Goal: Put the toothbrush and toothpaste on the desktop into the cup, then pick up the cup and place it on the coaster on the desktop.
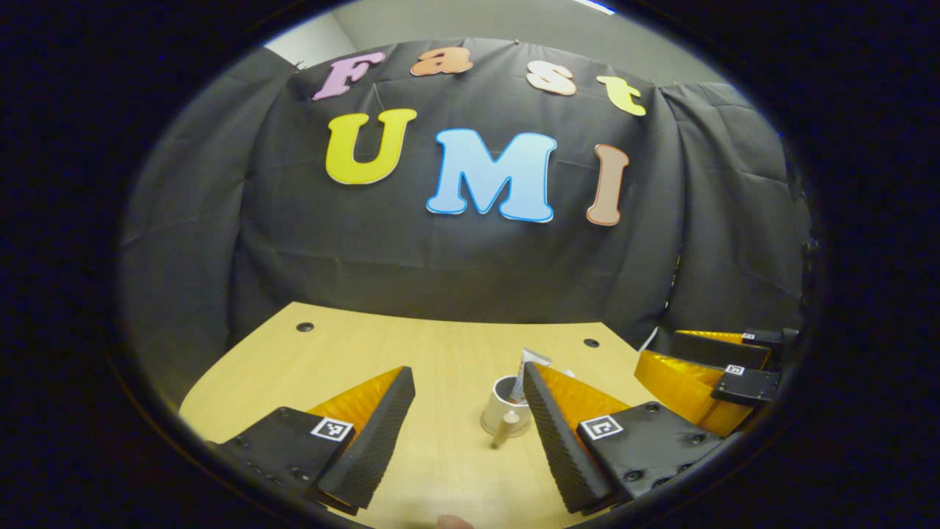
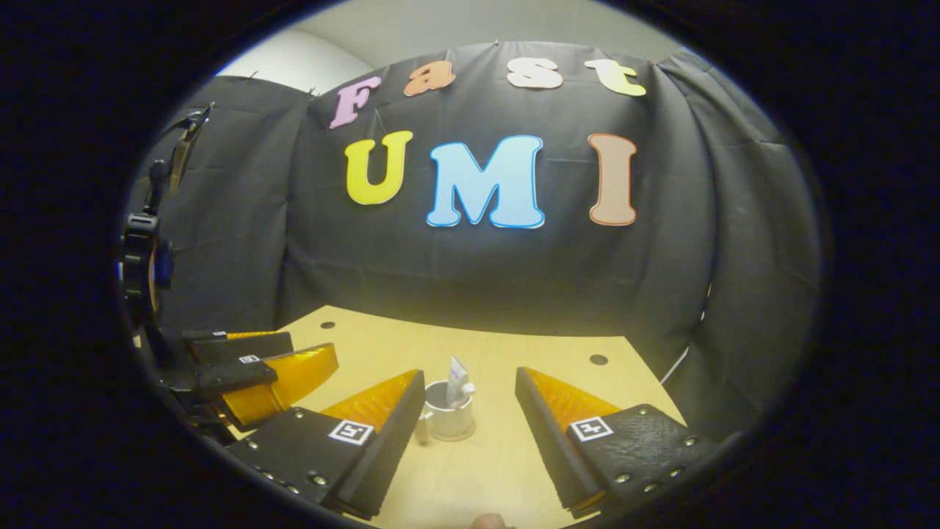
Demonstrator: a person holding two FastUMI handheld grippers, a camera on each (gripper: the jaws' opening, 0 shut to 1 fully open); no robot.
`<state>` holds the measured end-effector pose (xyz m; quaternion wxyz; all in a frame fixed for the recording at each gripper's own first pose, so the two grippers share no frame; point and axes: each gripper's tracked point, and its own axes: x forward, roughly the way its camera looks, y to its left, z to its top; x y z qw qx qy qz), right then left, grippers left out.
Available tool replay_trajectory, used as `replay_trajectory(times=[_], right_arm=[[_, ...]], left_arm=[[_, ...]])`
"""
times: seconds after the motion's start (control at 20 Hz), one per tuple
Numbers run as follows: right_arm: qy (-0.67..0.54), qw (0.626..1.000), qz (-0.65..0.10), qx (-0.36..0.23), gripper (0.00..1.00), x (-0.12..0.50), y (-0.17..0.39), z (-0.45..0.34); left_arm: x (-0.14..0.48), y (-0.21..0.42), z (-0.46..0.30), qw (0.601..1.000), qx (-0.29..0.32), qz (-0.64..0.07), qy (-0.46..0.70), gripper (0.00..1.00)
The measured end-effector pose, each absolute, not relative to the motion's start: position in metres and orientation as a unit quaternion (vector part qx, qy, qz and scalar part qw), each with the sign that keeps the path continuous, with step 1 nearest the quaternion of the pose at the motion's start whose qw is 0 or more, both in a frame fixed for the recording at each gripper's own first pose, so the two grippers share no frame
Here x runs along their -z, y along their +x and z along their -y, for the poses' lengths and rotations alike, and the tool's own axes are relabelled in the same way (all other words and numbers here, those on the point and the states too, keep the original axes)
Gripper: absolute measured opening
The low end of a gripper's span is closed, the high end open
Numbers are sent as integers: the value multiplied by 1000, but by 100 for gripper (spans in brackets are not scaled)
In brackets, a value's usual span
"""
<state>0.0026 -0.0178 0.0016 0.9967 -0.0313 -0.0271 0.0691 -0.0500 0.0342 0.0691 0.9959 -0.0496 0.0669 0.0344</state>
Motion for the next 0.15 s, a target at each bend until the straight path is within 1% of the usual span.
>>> replay_trajectory(times=[0.15], right_arm=[[-39,997,41,-59,82,-6,2,15]], left_arm=[[-73,-51,-33,997,-30,-56,-44,94]])
